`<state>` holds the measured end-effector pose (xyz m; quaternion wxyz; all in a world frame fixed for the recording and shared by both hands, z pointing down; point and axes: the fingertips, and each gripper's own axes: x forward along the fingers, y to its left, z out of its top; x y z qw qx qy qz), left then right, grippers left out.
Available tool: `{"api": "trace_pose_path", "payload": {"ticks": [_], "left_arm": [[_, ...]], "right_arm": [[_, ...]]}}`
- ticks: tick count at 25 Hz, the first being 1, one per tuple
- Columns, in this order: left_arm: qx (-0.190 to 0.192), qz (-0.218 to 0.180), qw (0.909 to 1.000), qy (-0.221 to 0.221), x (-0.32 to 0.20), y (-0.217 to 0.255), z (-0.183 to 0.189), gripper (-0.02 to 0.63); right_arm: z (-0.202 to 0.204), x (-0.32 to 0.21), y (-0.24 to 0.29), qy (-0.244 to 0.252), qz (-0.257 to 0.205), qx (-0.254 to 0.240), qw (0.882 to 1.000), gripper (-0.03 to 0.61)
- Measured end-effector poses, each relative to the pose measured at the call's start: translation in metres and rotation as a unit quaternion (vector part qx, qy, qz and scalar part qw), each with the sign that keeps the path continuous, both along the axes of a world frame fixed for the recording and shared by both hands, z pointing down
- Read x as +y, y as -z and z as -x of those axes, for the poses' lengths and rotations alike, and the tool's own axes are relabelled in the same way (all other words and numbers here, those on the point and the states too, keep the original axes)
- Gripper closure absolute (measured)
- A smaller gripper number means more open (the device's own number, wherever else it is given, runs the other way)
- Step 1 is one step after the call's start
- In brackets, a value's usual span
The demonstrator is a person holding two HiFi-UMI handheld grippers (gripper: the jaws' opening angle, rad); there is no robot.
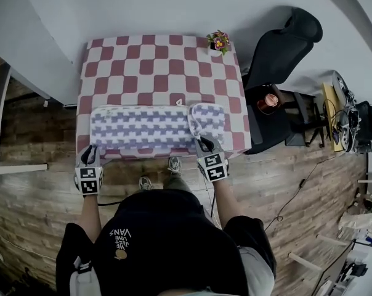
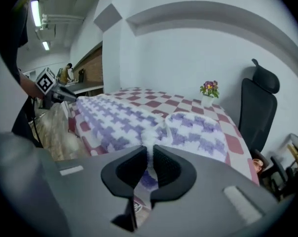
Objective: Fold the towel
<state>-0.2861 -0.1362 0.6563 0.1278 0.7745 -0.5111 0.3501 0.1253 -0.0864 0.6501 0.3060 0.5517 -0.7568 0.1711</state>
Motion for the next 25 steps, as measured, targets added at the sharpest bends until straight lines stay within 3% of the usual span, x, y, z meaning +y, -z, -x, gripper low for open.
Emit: {"api": "trace_pose_path", "payload": {"ticks": [2,7,11,17,21,25], "left_arm": [[0.013,0.008,0.9999,0.006,0.007,-0.001,0.003,0.544],[0.080,0.033,0.9957,0.034,0.018,-0.009,0.005,0.443],[0.114,0.047,0.9915,0.041,0.019,-0.015,-0.001,0.426],[0.172,0.044,0.9805,0.085,0.001,-0.011,0.012,0.411],[0.225,0.057,0.9657,0.117,-0.015,-0.013,0.013,0.405],[0.287,0.110,0.9404,0.145,-0.022,-0.021,0.011,0.407]], "right_arm": [[0.006,0.004,-0.012,0.004,0.018,0.002,1.000,0.541],[0.028,0.003,-0.008,0.033,0.022,-0.015,0.999,0.388],[0.043,0.000,0.012,0.047,-0.013,0.002,0.999,0.370],[0.066,-0.008,0.047,0.032,-0.062,-0.019,0.997,0.370],[0.077,-0.010,0.059,0.028,-0.078,-0.031,0.996,0.370],[0.083,-0.005,0.072,0.015,-0.094,-0.032,0.995,0.370]]}}
